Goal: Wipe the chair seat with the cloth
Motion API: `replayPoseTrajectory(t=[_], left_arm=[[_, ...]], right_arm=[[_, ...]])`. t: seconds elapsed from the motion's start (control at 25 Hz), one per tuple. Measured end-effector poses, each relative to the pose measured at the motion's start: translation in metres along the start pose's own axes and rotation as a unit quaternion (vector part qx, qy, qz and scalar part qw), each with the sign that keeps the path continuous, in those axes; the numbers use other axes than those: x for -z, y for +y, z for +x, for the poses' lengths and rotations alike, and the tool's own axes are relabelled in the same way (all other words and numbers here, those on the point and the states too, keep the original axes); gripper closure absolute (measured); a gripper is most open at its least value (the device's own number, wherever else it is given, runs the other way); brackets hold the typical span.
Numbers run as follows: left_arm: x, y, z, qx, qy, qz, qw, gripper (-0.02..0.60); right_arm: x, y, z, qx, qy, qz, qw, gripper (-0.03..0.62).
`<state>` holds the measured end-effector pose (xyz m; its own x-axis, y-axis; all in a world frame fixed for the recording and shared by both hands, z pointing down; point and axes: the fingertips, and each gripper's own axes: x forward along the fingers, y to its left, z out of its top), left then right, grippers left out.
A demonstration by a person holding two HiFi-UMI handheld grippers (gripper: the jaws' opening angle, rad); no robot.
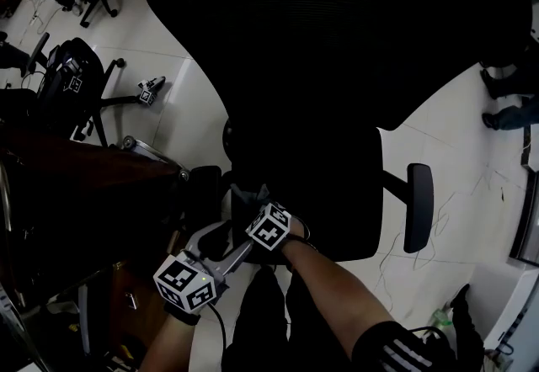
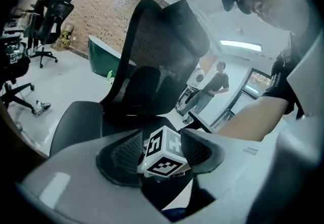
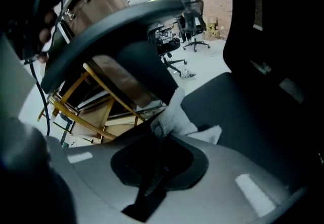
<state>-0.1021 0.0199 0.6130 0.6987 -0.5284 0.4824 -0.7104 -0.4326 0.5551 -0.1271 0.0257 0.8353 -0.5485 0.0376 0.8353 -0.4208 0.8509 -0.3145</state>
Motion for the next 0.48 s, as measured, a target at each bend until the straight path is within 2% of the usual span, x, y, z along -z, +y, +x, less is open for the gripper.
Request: replayPoseTrajectory(t=[0.2, 0.48], left_arm=[[0.003, 0.000, -0.004, -0.001, 0.001, -0.004, 1.0000, 0.322], [0.010, -0.014, 0.005, 0.015, 0.010, -0.003, 0.9998, 0.322]], right_arm=[[0.061, -0.021, -0.005, 0.020, 0.043, 0.001, 0.999, 0.560], [0.181, -0.074, -0.079, 0.082, 0.104, 0.028, 0.991, 0.560]])
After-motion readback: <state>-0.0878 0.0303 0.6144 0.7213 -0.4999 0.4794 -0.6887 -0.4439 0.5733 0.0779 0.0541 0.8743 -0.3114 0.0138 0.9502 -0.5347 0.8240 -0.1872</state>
